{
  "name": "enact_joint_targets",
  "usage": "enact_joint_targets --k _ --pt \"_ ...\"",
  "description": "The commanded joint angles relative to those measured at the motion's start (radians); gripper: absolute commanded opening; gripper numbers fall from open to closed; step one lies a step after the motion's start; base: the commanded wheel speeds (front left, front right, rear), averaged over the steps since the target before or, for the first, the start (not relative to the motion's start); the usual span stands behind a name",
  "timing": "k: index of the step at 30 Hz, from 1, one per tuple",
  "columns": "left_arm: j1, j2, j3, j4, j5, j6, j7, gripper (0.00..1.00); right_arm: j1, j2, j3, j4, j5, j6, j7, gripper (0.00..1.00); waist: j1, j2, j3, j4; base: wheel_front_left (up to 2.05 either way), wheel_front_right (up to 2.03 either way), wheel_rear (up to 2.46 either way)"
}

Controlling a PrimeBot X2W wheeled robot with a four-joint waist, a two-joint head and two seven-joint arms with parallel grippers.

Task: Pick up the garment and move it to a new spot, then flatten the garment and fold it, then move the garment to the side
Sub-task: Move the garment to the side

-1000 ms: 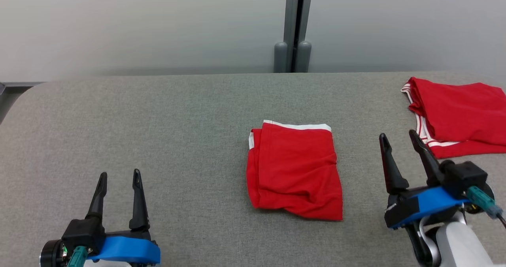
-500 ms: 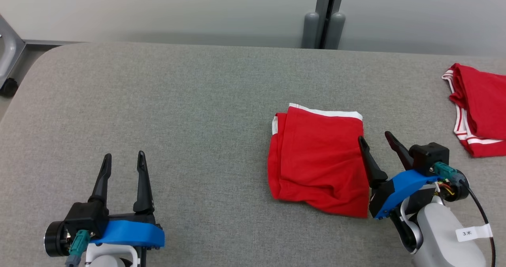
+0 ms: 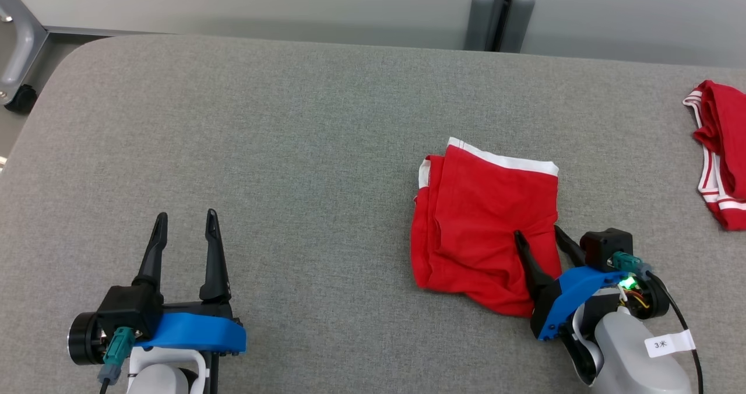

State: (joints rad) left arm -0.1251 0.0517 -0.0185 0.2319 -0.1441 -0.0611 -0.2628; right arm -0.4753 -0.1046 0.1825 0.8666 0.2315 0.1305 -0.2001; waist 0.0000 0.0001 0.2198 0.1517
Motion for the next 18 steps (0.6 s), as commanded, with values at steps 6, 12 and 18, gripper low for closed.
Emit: enact_joint_targets --k 6,12,18 --pt "-0.009 -0.001 -0.002 0.003 -0.003 0.003 -0.002 1.0 -0.006 0.023 -0.002 0.105 0.015 0.0 -0.013 1.0 0.0 -0.0001 -0.002 -0.003 0.0 0.0 0.0" --pt "-0.007 -0.002 -0.01 0.005 -0.01 0.006 -0.002 1.0 -0.002 0.044 0.01 0.165 0.038 0.0 -0.014 0.0 0.0 -0.0001 -0.006 -0.007 0.0 0.0 0.0" --pt "-0.012 -0.002 -0.014 -0.001 -0.017 0.007 -0.002 1.0 -0.079 0.01 0.03 0.132 0.013 0.0 -0.044 0.0 0.0 -0.0001 0.002 -0.019 0.0 0.0 0.0"
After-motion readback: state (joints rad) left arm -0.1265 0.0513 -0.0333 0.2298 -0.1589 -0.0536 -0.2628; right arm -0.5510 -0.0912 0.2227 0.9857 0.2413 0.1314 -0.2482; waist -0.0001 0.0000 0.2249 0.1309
